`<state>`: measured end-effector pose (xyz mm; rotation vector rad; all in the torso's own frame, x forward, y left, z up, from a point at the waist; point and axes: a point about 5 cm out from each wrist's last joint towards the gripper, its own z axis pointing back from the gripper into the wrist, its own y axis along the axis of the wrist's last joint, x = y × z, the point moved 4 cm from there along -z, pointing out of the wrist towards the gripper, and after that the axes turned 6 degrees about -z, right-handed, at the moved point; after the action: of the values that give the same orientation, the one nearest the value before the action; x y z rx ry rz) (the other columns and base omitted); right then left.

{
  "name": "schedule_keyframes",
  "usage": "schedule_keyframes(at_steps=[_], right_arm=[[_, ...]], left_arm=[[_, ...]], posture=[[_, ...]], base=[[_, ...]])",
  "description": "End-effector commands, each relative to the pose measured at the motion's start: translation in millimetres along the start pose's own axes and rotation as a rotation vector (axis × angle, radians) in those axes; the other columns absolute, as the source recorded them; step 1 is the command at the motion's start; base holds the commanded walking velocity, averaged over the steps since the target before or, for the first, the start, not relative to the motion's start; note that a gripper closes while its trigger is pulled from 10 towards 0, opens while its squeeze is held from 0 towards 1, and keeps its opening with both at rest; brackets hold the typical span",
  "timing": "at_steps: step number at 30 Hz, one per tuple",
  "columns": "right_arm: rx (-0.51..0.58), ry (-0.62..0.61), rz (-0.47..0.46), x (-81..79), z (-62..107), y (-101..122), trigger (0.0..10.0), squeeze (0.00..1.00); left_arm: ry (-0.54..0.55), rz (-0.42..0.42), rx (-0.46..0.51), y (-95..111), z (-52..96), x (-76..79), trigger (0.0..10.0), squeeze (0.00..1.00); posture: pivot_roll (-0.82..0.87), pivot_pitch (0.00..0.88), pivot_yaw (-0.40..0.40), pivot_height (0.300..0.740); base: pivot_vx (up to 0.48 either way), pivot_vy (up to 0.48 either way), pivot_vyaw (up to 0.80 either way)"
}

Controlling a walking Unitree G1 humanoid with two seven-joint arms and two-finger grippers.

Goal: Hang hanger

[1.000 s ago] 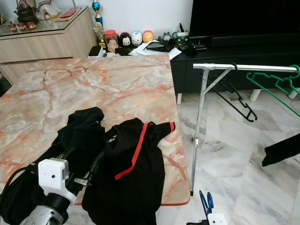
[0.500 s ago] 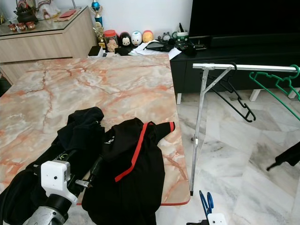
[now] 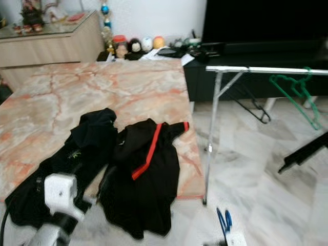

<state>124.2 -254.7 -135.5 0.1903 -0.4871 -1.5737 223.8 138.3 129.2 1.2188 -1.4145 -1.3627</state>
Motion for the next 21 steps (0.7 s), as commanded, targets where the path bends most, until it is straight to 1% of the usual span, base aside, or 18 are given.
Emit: schedule_keyframes(at_steps=[1, 14, 21], right_arm=[[0.059, 0.007, 0.003, -2.6, -2.1, 19.8, 10.0, 0.0], [0.062, 0.0, -0.007, -2.6, -2.3, 20.8, 10.0, 0.0], [0.069, -0.004, -0.016, -2.9, -2.5, 23.4, 10.0, 0.0]], left_arm=[[-0.015, -0.015, -0.053, -11.2, 3.3, 2.2, 10.0, 0.0], [-0.018, -0.018, -0.047, -11.7, -0.3, 1.9, 10.0, 0.0], [0.009, -0.016, -0.053, -16.3, -3.5, -4.4, 10.0, 0.0]], posture=[[-0.06, 0.0, 0.062, 0.732], [-0.06, 0.0, 0.061, 0.732], [-0.06, 0.0, 0.053, 0.732]], base=[[-0.274, 0.0, 0.0], [-0.275, 0.0, 0.0], [-0.273, 0.0, 0.0]])
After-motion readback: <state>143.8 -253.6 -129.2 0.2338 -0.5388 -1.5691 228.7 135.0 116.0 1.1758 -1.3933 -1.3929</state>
